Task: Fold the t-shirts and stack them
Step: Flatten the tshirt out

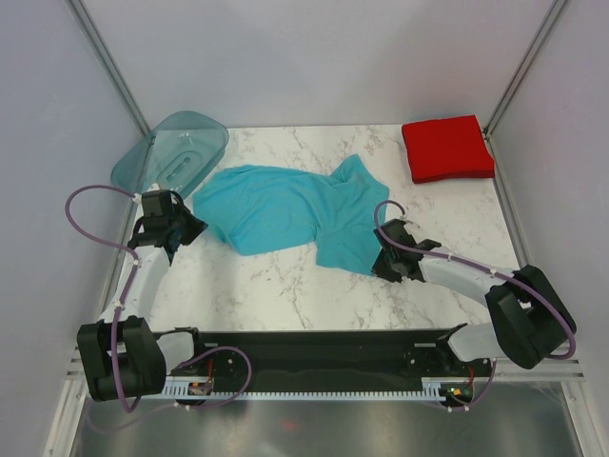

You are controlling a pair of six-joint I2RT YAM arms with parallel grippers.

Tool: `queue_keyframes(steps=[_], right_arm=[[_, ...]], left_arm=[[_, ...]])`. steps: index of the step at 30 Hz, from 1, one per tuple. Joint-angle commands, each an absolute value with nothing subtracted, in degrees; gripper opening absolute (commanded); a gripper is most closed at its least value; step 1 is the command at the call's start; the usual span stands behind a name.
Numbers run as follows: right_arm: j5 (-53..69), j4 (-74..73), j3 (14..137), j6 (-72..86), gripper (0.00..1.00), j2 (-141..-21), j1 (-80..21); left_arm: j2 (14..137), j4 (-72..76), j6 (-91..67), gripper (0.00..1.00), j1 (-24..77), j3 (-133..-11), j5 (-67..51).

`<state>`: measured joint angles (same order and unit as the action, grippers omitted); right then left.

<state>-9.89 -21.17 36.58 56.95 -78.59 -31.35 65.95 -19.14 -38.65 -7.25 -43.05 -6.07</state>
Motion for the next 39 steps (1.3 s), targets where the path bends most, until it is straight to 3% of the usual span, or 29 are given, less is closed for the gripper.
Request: queue_keyframes(steps=[1,5,7,8,12,16,28,39], right_arm=[[-11.86,-21.01,36.30,57.57,0.23,-79.19,-31.55],[-13.62,-21.36,35.95,57.04,0.18,-79.72,-31.55],[-14.76,-21.18,35.86,56.78,0.11,-79.80,-31.55],[-15.37,-20.83,35.69,56.43,0.00,-79.89,-31.55],[-18.72,-19.77,37.52,52.74,0.00,-78.76,-31.20],[-19.51,-20.83,44.89,46.51,0.00,-70.43,-29.01],[-27.32,-34.44,90.04,35.07,0.00,-66.10,-26.81],[-26.64,-43.42,106.51,33.48,0.00,-50.12,-26.89]], left_arm=[[64.86,-16.96,-39.11,0.02,-6.86,-43.07,-5.01],[64.60,-16.96,-39.11,0.02,-6.86,-43.07,-5.10],[64.60,-16.88,-39.11,0.02,-6.86,-43.15,-5.10],[64.60,-16.96,-39.11,0.02,-6.86,-43.15,-5.10],[63.46,-16.96,-38.42,0.02,-6.77,-44.47,-5.01],[58.73,-17.05,-37.27,0.02,-6.77,-51.05,-3.69],[50.72,-17.40,-41.92,0.02,-6.77,-78.37,-4.05],[38.77,-19.07,-42.37,0.02,-6.77,-90.15,-9.40]])
